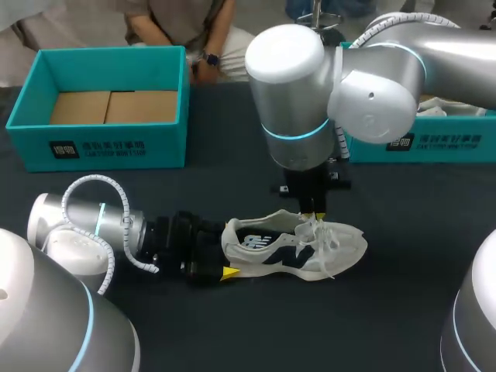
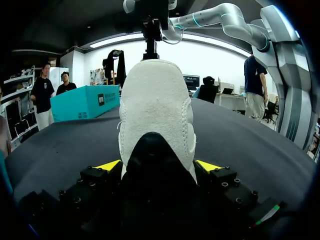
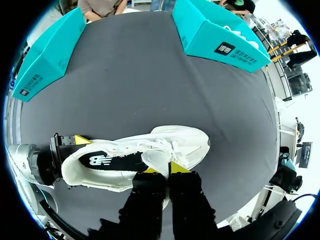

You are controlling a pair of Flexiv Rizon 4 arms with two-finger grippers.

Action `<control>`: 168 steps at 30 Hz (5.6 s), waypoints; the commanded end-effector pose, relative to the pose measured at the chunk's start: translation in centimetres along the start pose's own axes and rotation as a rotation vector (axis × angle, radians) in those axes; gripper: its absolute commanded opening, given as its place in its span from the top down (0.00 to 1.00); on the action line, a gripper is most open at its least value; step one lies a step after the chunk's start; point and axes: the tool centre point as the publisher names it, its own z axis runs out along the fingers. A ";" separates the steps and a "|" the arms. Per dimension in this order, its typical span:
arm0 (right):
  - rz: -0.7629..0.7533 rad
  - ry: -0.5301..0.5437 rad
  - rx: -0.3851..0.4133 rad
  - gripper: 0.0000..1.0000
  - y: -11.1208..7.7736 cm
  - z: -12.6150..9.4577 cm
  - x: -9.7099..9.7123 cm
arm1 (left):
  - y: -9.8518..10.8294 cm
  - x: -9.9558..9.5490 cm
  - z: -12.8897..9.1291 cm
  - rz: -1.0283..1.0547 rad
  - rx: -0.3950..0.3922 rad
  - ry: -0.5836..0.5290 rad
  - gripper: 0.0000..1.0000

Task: Take the shoe out of the shoebox, open the shoe tongue, remove and reinsert the insole, then place the shoe into the shoebox

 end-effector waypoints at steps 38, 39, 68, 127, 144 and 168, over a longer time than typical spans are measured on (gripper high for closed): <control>0.042 0.146 0.023 0.00 0.6 0.1 -5.3 | 0.4 0.1 0.4 0.000 -0.003 -0.001 1.00; 0.024 0.151 0.020 0.00 0.6 -0.3 -5.2 | 0.4 0.1 0.4 0.000 -0.003 -0.001 1.00; -1.240 0.104 -0.173 0.00 1.0 -11.3 1.0 | 0.4 0.1 0.4 0.000 -0.003 -0.001 1.00; -1.718 0.325 -0.131 1.00 -1.5 -5.4 5.9 | 0.4 0.1 0.4 0.000 -0.003 -0.001 1.00; -1.668 0.215 -0.214 1.00 -0.9 -1.3 5.7 | 0.4 0.1 0.4 0.000 -0.003 -0.001 1.00; -1.690 0.245 -0.148 1.00 1.4 3.8 8.1 | 0.4 0.1 0.4 0.000 -0.003 -0.001 1.00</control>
